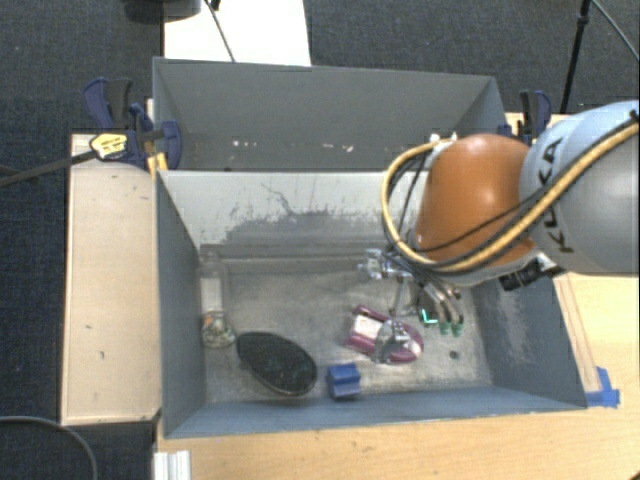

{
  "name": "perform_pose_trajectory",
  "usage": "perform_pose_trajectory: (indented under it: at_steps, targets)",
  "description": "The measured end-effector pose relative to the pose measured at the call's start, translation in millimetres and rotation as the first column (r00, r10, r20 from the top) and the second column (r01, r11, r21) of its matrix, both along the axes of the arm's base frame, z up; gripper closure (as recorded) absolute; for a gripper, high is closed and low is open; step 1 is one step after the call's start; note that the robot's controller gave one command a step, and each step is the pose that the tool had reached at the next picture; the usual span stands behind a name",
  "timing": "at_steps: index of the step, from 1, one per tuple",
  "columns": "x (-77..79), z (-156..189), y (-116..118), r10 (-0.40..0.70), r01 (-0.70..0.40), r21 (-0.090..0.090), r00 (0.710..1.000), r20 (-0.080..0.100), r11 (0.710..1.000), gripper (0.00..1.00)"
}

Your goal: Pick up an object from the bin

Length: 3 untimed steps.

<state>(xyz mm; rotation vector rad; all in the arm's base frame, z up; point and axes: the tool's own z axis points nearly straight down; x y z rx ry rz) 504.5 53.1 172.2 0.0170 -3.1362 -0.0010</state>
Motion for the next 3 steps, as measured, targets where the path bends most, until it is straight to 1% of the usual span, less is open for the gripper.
perform_pose_trajectory:
  at_steps: [1,2,3]
  targets:
    - [7.1,-102,-46,-0.152,0.152,-0.002,0.988,0.002,0.988,0.0]
    - [7.6,-98,-44,-0.152,0.152,0.0,0.988,0.003,0.988,1.0]
    - [6.5,63,-54,-0.089,0.089,0.0,0.996,0.015,0.996,1.0]
